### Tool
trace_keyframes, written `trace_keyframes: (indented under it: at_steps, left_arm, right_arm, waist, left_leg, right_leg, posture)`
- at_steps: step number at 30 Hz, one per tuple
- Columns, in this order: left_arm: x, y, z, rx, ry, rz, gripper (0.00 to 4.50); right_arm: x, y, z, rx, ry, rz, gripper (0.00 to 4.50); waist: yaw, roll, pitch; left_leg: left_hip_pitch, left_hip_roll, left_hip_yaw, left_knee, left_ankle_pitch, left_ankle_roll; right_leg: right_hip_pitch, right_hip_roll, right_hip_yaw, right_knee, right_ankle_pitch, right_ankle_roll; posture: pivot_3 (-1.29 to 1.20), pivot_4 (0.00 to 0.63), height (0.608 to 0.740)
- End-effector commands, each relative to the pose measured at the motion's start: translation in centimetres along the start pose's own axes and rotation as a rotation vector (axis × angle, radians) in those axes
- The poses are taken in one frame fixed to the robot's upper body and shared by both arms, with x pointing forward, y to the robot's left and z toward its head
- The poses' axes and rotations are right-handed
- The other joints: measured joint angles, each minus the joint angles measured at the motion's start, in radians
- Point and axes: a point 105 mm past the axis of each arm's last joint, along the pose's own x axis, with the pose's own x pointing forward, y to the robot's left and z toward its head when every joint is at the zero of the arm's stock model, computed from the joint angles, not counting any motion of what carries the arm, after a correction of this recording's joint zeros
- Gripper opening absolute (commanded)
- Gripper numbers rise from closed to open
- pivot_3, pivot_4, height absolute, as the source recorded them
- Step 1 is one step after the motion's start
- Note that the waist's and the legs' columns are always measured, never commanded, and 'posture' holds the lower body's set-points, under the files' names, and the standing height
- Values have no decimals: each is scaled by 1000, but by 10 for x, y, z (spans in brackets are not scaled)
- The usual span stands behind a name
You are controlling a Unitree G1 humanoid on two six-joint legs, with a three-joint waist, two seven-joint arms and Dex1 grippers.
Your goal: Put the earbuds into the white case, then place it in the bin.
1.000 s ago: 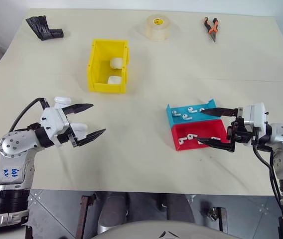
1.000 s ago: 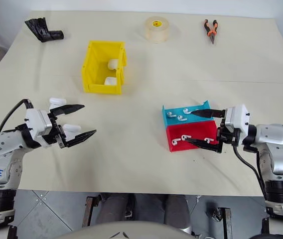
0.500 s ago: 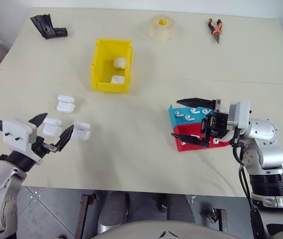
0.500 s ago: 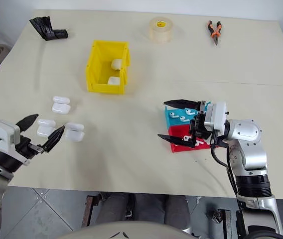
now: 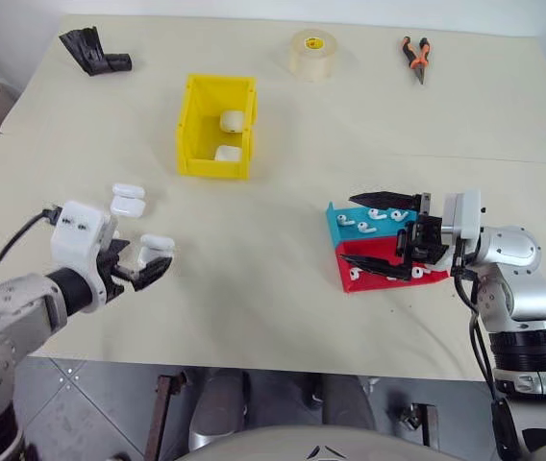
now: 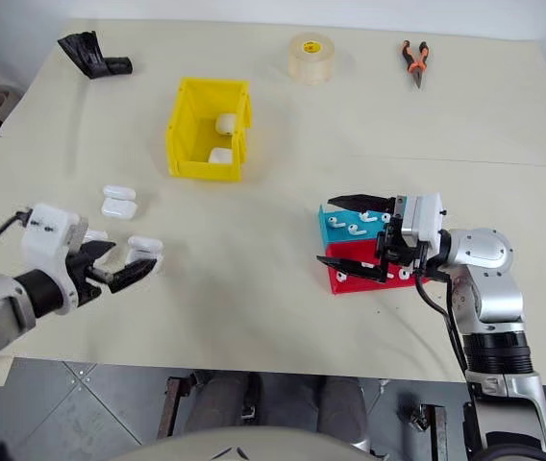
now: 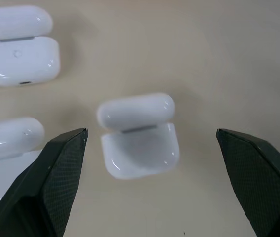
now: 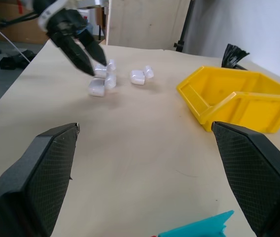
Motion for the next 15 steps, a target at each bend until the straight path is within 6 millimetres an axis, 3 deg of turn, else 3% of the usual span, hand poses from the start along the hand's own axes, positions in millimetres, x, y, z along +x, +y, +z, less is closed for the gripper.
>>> trace_keyframes:
  at_steps: [1, 7, 15]
  left_arm:
    - [3, 2, -10, 8, 82, 48, 4438]
    - [13, 4, -28, -41, 160, 105, 4438]
    - [30, -5, -36, -153, 147, 149, 4438]
  right_arm:
    - [3, -1, 10, -19, -26, 10, 4500]
    - [6, 2, 11, -10, -30, 12, 4500]
    - [10, 3, 13, 0, -39, 5, 4500]
  waist:
    - [-9, 0, 0]
    - [-19, 0, 0]
    - [-9, 1, -1]
  left_leg:
    - [0, 0, 0, 0, 0, 0]
    - [0, 0, -7, -1, 0, -1]
    - [1, -1, -7, 1, 0, -1]
  right_leg:
    - [0, 0, 0, 0, 0, 0]
    - [0, 0, 1, 0, 0, 0]
    - [0, 0, 2, 0, 0, 0]
  posture:
    - [0, 150, 740]
    - [0, 150, 740]
    - [0, 150, 740]
